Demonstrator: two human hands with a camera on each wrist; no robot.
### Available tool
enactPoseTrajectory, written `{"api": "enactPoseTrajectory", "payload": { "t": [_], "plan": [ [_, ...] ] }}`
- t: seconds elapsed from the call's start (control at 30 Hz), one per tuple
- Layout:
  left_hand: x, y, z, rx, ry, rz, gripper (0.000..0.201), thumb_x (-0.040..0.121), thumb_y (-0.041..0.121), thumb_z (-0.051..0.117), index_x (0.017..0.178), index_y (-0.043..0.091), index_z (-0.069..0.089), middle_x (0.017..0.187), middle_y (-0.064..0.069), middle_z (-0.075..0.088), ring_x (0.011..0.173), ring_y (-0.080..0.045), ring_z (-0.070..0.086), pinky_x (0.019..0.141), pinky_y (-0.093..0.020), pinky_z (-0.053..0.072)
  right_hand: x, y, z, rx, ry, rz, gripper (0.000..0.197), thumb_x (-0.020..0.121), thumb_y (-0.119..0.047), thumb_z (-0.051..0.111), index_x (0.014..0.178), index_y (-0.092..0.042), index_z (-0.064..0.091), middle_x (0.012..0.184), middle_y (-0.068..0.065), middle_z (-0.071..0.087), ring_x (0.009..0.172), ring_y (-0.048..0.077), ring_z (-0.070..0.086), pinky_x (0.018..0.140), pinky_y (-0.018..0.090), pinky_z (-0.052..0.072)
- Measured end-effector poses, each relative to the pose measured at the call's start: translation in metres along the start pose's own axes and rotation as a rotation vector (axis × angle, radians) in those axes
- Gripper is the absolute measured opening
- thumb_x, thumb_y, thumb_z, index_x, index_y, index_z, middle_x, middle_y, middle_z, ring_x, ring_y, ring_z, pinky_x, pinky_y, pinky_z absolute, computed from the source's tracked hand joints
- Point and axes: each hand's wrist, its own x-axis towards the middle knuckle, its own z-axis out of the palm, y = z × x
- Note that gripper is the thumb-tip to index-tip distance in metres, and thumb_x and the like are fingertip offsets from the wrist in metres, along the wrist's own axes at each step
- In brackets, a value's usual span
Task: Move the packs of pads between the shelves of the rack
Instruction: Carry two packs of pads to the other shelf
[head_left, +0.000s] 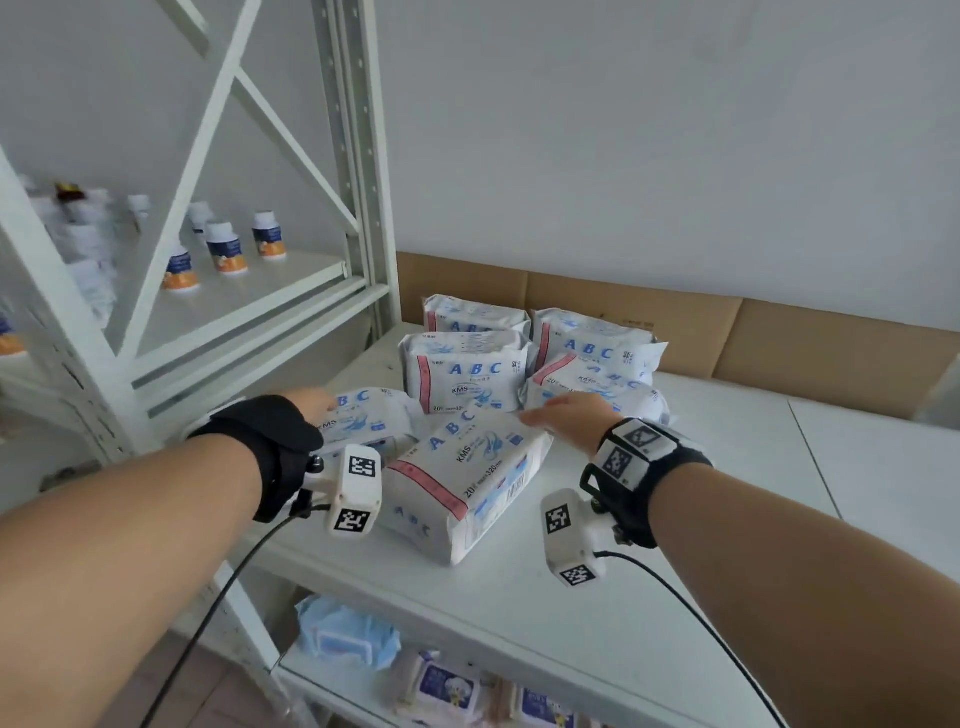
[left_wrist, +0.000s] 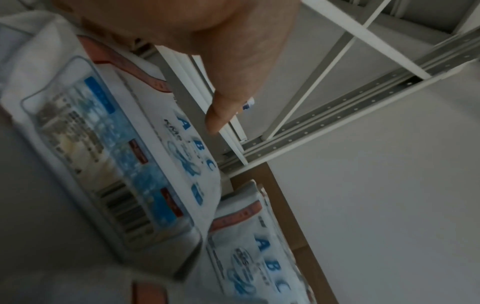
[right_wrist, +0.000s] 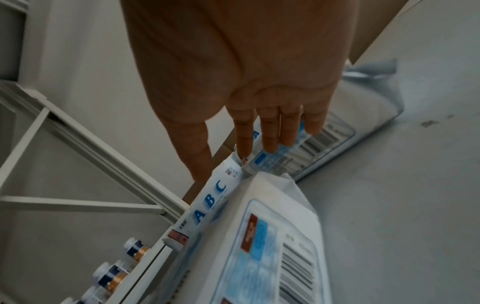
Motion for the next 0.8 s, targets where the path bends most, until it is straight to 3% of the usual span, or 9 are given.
{"api": "enactPoseTrajectory", "payload": {
  "t": [0.2, 0.3, 0.33, 0.4, 0.47, 0.53, 0.6, 0.73, 0.8],
  "plan": [
    [0.023, 0.003, -0.006, 0.018, -0.164, -0.074, 0.041, 0.089, 0.009, 0.062, 0.123, -0.011, 0.054, 0.128, -0.028, 0.055, 0.115, -0.036, 0.054, 0.107, -0.044, 0.038, 0.023, -0.005, 0.011, -0.243, -0.155, 0.069, 0.087, 0.056, -0.077, 0.067, 0.124, -0.024, 0.06, 0.126, -0.001, 0.06, 0.097, 0.016, 0.055, 0.071, 0.025, 0.043],
    [0.029, 0.002, -0.008, -0.027, -0.265, -0.059, 0.019, 0.083, 0.007, 0.068, 0.095, -0.007, 0.063, 0.075, -0.022, 0.07, 0.066, -0.025, 0.069, 0.064, -0.029, 0.057, 0.023, -0.005, 0.01, -0.239, -0.256, 0.197, 0.115, 0.046, -0.075, 0.074, 0.139, -0.016, 0.043, 0.139, 0.01, 0.05, 0.115, 0.029, 0.054, 0.096, 0.04, 0.047],
    [0.029, 0.003, -0.008, -0.036, -0.286, -0.062, 0.013, 0.083, 0.008, 0.068, 0.079, -0.002, 0.061, 0.053, -0.014, 0.066, 0.042, -0.017, 0.062, 0.041, -0.018, 0.049, 0.023, -0.004, 0.008, -0.217, -0.266, 0.247, 0.122, 0.04, -0.074, 0.077, 0.14, -0.016, 0.041, 0.14, 0.012, 0.048, 0.116, 0.031, 0.054, 0.098, 0.042, 0.046],
    [0.028, 0.003, -0.005, -0.051, -0.317, -0.076, 0.019, 0.083, 0.012, 0.068, 0.07, 0.005, 0.056, 0.039, -0.005, 0.061, 0.025, -0.009, 0.05, 0.027, -0.009, 0.031, 0.02, -0.004, 0.003, -0.196, -0.267, 0.325, 0.122, 0.037, -0.07, 0.081, 0.139, -0.016, 0.041, 0.138, 0.012, 0.049, 0.111, 0.03, 0.054, 0.09, 0.037, 0.046],
    [0.028, 0.005, 0.001, -0.067, -0.367, -0.046, 0.016, 0.082, 0.019, 0.07, 0.076, 0.009, 0.059, 0.05, -0.003, 0.068, 0.038, -0.013, 0.058, 0.035, -0.013, 0.04, 0.017, -0.005, 0.001, -0.19, -0.301, 0.378, 0.104, 0.051, -0.063, 0.081, 0.137, -0.017, 0.045, 0.136, 0.012, 0.051, 0.114, 0.029, 0.052, 0.084, 0.034, 0.043],
    [0.026, 0.007, 0.007, -0.082, -0.416, -0.012, 0.016, 0.08, 0.023, 0.072, 0.081, 0.01, 0.063, 0.072, -0.008, 0.073, 0.068, -0.024, 0.062, 0.067, -0.027, 0.054, 0.011, -0.008, 0.0, -0.189, -0.334, 0.413, 0.092, 0.059, -0.058, 0.08, 0.135, -0.018, 0.046, 0.136, 0.011, 0.052, 0.118, 0.03, 0.051, 0.079, 0.033, 0.043],
    [0.021, 0.008, 0.012, -0.074, -0.45, -0.005, 0.02, 0.078, 0.025, 0.075, 0.085, 0.009, 0.065, 0.096, -0.017, 0.07, 0.092, -0.031, 0.059, 0.098, -0.041, 0.046, 0.005, -0.009, 0.002, -0.184, -0.348, 0.431, 0.077, 0.065, -0.053, 0.079, 0.127, -0.018, 0.05, 0.132, 0.009, 0.053, 0.116, 0.029, 0.052, 0.079, 0.035, 0.041],
    [0.013, 0.01, 0.023, -0.111, -0.479, -0.003, 0.02, 0.074, 0.026, 0.078, 0.079, 0.011, 0.067, 0.087, -0.011, 0.07, 0.079, -0.025, 0.062, 0.097, -0.039, 0.046, -0.004, -0.008, 0.007, -0.007, -0.399, 0.407, 0.014, 0.082, -0.033, 0.07, 0.083, -0.024, 0.06, 0.068, -0.009, 0.071, 0.064, 0.011, 0.06, 0.06, 0.025, 0.042],
    [0.009, 0.012, 0.026, -0.118, -0.506, -0.001, 0.02, 0.076, 0.026, 0.076, 0.082, 0.01, 0.067, 0.09, -0.013, 0.07, 0.082, -0.026, 0.061, 0.097, -0.039, 0.045, -0.008, -0.005, 0.015, 0.069, -0.406, 0.394, 0.012, 0.083, -0.03, 0.069, 0.091, -0.022, 0.065, 0.074, -0.006, 0.075, 0.061, 0.01, 0.068, 0.069, 0.027, 0.049]
  ]
}}
